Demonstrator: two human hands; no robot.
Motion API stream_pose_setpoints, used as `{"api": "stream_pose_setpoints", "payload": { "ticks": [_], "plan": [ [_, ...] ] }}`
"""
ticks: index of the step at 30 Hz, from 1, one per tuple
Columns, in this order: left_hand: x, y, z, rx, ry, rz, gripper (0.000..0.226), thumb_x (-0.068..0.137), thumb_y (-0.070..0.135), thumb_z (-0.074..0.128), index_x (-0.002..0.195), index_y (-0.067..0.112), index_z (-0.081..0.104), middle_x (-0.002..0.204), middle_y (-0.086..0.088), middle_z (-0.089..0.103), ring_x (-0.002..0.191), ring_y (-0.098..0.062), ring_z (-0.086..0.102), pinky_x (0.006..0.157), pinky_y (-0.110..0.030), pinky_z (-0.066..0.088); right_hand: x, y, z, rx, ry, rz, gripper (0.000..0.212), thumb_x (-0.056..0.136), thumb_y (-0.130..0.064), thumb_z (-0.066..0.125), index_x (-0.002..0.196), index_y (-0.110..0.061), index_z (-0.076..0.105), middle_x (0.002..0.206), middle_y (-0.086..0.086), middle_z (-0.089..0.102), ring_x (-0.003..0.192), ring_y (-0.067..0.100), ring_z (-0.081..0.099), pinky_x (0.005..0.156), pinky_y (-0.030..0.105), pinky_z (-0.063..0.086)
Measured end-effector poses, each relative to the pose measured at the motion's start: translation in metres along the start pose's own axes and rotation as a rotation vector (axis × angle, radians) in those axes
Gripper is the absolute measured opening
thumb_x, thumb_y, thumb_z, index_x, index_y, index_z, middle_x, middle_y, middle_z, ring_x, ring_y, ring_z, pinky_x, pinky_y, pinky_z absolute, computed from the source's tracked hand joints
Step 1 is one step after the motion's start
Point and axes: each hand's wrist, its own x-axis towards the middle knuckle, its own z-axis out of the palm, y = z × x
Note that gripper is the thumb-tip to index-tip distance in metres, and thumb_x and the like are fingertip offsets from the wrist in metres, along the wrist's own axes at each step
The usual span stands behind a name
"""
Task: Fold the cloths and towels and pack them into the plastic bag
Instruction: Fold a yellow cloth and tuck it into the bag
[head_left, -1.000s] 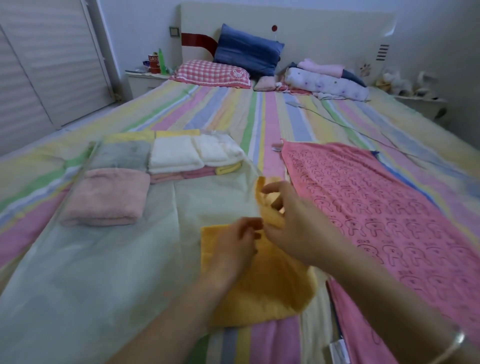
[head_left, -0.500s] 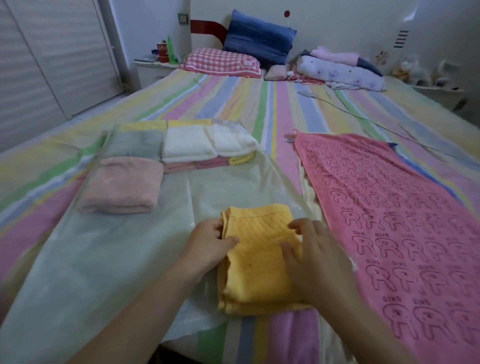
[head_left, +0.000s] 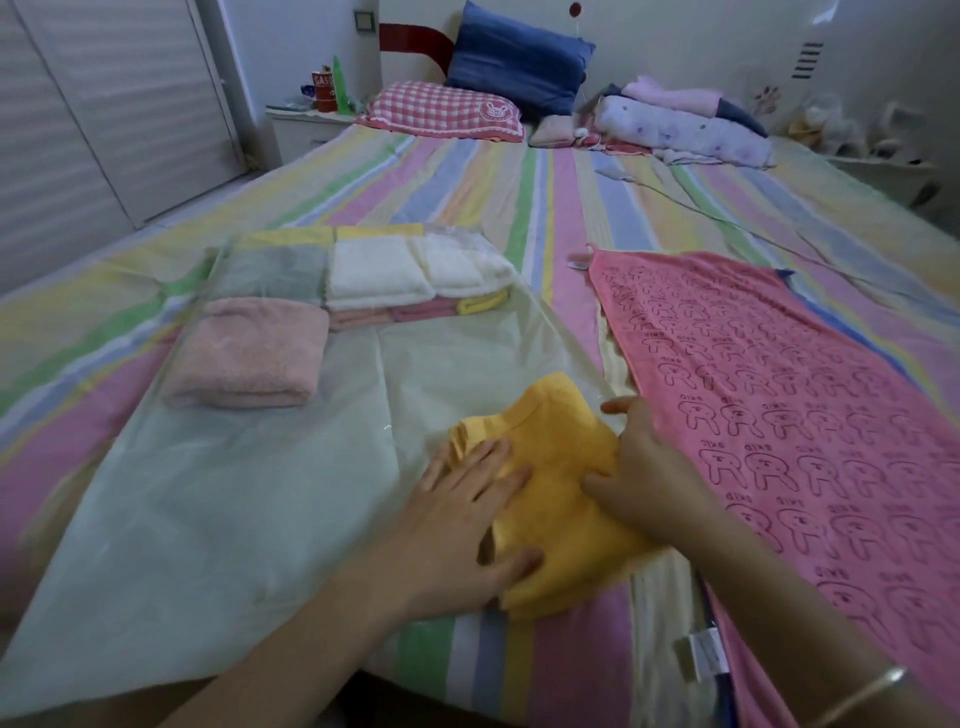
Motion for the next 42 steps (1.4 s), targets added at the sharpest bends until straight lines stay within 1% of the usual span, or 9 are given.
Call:
{"api": "stream_pose_setpoints", "payload": {
  "ticks": [6,9,12,14,17,20,31,36,42],
  "plan": [
    [0.002,0.02,0.025,0.015,0.207,-0.06,0.103,0.074,0.086,0.026,0.151,0.017,0.029,0.16,-0.003,0.021,0.149,-0.022,0.008,0.116,-0.053,0.003,-0.022,-0.03,0.029,-0.491,0.366,-0.259,0.038,0.091,-0.01,0.042,0.127,-0.022,0.036,0.109,0.006,0.046,0.082,0.023,0.054,0.056,0.031,0.033],
    [0.006,0.016,0.026,-0.105,0.195,-0.097,0.103,0.067,0.074,0.04,0.154,0.024,0.019,0.161,0.006,0.009,0.149,-0.016,-0.005,0.119,-0.047,0.001,-0.035,-0.038,0.052,-0.534,0.325,-0.288,0.037,0.086,-0.015,0.053,0.122,-0.025,0.047,0.131,0.021,0.046,0.083,0.03,0.059,0.05,0.034,0.033],
    [0.004,0.002,0.011,-0.495,0.26,-0.058,0.061,0.078,0.034,0.053,0.136,0.017,0.053,0.151,0.008,0.036,0.146,-0.015,0.022,0.119,-0.028,0.017,-0.037,-0.037,0.062,-0.603,0.272,-0.274,0.026,0.067,-0.021,0.077,0.089,-0.018,0.063,0.128,0.031,0.053,0.082,0.036,0.062,0.053,0.037,0.046],
    [-0.004,-0.012,-0.001,-0.539,0.408,-0.136,0.039,0.074,0.014,0.046,0.105,0.021,0.069,0.129,0.009,0.057,0.126,-0.016,0.05,0.107,-0.021,0.033,-0.037,-0.033,0.067,-0.619,0.25,-0.266,0.024,0.074,-0.038,0.065,0.077,-0.014,0.065,0.129,0.033,0.053,0.091,0.042,0.062,0.064,0.045,0.051],
    [-0.017,-0.032,-0.02,-0.35,0.389,-0.162,0.021,0.074,0.042,0.049,0.09,0.033,0.061,0.101,0.015,0.059,0.1,-0.007,0.053,0.089,-0.03,0.045,-0.038,-0.036,0.072,-0.663,0.166,-0.214,0.07,0.076,-0.071,0.045,0.104,-0.01,0.065,0.147,0.031,0.034,0.121,0.044,0.047,0.089,0.056,0.043],
    [-0.032,-0.04,-0.028,-0.081,0.058,-0.116,0.056,0.057,0.078,0.045,0.096,0.038,0.053,0.105,0.018,0.051,0.101,-0.005,0.046,0.089,-0.027,0.038,-0.04,-0.041,0.07,-0.699,0.123,-0.208,0.084,0.074,-0.078,0.048,0.13,-0.015,0.046,0.158,0.023,0.008,0.135,0.041,0.027,0.097,0.053,0.036],
    [-0.056,-0.04,-0.023,0.096,-0.032,0.045,0.063,0.064,0.067,0.062,0.118,0.038,0.049,0.141,0.015,0.041,0.128,-0.008,0.04,0.098,-0.026,0.039,-0.025,-0.032,0.056,-0.859,0.091,-0.09,0.033,0.094,-0.023,0.041,0.125,-0.013,0.044,0.151,0.032,0.02,0.121,0.039,0.043,0.084,0.043,0.044],
    [-0.059,-0.038,-0.031,-0.022,-0.074,0.004,0.059,0.068,0.069,0.056,0.118,0.037,0.054,0.143,0.018,0.042,0.133,-0.004,0.039,0.102,-0.029,0.04,-0.024,-0.024,0.037,-0.748,0.146,-0.164,0.021,0.09,-0.025,0.046,0.11,-0.019,0.047,0.119,0.009,0.05,0.098,0.025,0.055,0.063,0.034,0.037],
    [-0.067,-0.047,-0.039,-0.051,-0.106,0.043,0.05,0.065,0.064,0.05,0.104,0.037,0.067,0.139,0.022,0.049,0.122,-0.001,0.051,0.095,-0.028,0.046,-0.039,-0.022,0.022,-0.614,0.313,-0.269,0.022,0.085,-0.034,0.051,0.103,-0.022,0.051,0.103,0.0,0.053,0.09,0.022,0.056,0.056,0.03,0.034]
  ]
}}
